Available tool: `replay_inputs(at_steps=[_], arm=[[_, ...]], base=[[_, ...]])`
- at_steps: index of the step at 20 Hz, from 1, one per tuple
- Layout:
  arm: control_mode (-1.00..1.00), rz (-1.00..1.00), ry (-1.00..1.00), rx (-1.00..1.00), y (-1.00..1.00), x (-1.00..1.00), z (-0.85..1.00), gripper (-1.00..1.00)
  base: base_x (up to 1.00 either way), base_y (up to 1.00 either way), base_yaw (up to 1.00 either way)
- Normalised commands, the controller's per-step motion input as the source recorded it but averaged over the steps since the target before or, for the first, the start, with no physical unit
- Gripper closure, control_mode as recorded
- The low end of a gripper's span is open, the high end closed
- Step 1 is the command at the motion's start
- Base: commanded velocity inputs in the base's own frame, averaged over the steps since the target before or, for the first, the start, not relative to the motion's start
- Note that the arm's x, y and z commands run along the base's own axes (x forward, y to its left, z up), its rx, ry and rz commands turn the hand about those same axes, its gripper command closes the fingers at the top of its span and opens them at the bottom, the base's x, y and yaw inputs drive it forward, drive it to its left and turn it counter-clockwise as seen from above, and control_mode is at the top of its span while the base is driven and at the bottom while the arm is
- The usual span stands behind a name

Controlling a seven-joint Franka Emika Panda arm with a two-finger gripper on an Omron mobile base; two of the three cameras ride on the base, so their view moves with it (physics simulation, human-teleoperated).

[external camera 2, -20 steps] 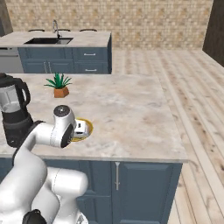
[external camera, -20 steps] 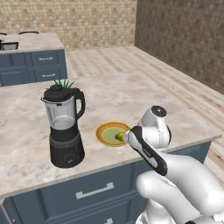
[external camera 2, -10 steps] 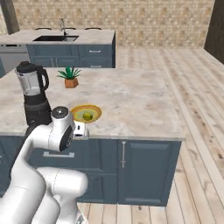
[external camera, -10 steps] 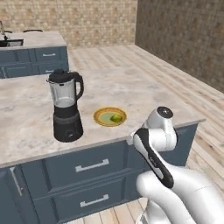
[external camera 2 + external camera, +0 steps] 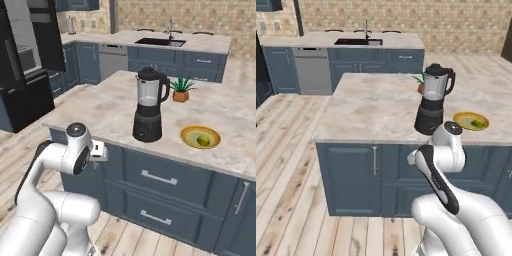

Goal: Pick the pear and orange from the fridge and place them on the plate next to the blender to make a fruit smoothie.

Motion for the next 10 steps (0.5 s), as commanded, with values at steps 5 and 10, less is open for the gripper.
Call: replay_inputs(at_steps=[5, 10], arm=[[1.00, 0.00, 0.00, 0.00, 0.00, 0.00, 0.00, -1.00], [1.00, 0.00, 0.00, 0.00, 0.00, 0.00, 0.00, -1.00]], base=[[0.01, 0.98, 0.59], [0.51, 1.00, 0.42]])
